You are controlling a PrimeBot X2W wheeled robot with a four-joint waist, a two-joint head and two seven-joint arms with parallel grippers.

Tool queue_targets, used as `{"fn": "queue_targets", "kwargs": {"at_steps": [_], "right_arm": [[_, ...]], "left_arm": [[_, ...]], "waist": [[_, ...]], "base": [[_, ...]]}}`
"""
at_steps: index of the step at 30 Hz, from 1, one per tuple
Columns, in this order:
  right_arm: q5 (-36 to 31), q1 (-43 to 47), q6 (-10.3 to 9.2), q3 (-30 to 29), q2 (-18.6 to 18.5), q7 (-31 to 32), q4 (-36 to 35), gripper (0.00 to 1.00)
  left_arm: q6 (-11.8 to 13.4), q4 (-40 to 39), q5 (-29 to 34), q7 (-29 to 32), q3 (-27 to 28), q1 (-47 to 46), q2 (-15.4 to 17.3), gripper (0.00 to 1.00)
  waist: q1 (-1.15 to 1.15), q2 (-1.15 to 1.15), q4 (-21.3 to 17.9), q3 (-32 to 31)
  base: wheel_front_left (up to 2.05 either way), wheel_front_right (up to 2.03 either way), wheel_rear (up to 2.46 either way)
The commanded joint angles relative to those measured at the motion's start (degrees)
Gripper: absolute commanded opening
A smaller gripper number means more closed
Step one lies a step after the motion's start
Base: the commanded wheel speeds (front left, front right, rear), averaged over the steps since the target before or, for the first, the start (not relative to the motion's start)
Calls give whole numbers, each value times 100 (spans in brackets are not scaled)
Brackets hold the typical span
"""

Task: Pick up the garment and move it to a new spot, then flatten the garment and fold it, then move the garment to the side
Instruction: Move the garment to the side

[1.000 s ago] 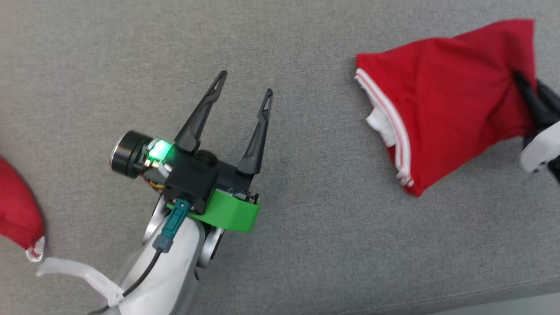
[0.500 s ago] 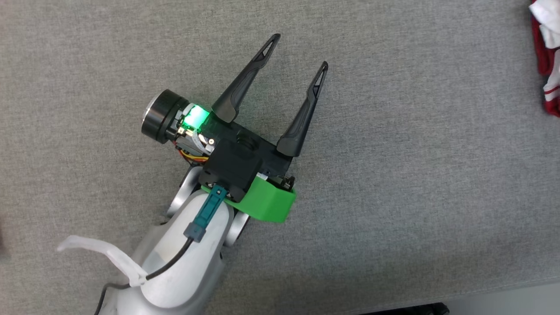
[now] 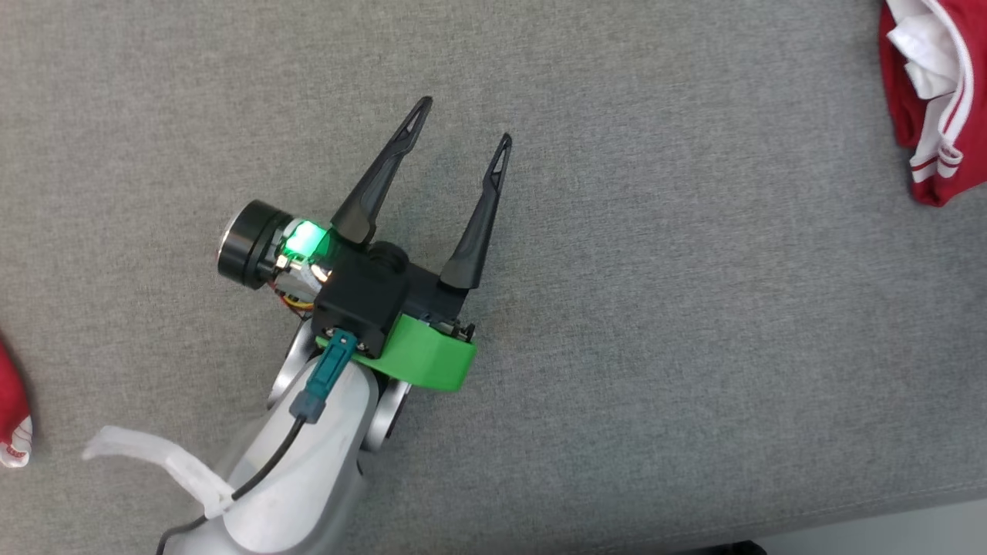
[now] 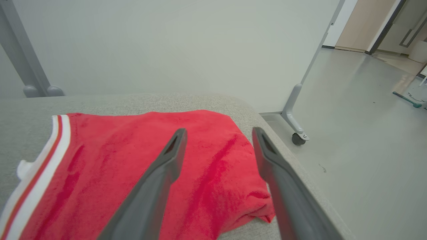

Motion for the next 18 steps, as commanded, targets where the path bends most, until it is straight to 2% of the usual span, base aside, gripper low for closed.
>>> {"fn": "queue_targets", "kwargs": {"at_steps": [1, 5, 9, 13, 18], "right_arm": [[-72, 272, -8, -64, 183, -10, -221, 100], [-319, 1018, -8, -175, 814, -10, -1062, 100], [-518, 1699, -8, -12, 1313, -10, -1727, 100], [-587, 2207, -8, 229, 1636, -10, -2180, 100], [-713, 2737, -8, 571, 1865, 34, -2601, 100]], "left_arm": [[50, 13, -62, -18, 52, 146, 77, 100], [188, 30, -198, -29, 200, 472, 143, 100], [361, 35, -375, -38, 396, 867, 207, 100], [501, 43, -537, -49, 547, 1230, 225, 100], [683, 76, -707, -48, 785, 1695, 267, 100]], "waist": [[-1, 0, -182, -458], [-1, 0, -223, -808], [-1, 0, -211, -1169], [-1, 0, -121, -1480], [-1, 0, 46, -1876]], "base": [[0, 0, 0], [0, 0, 0], [0, 0, 0], [0, 0, 0], [0, 0, 0]]}}
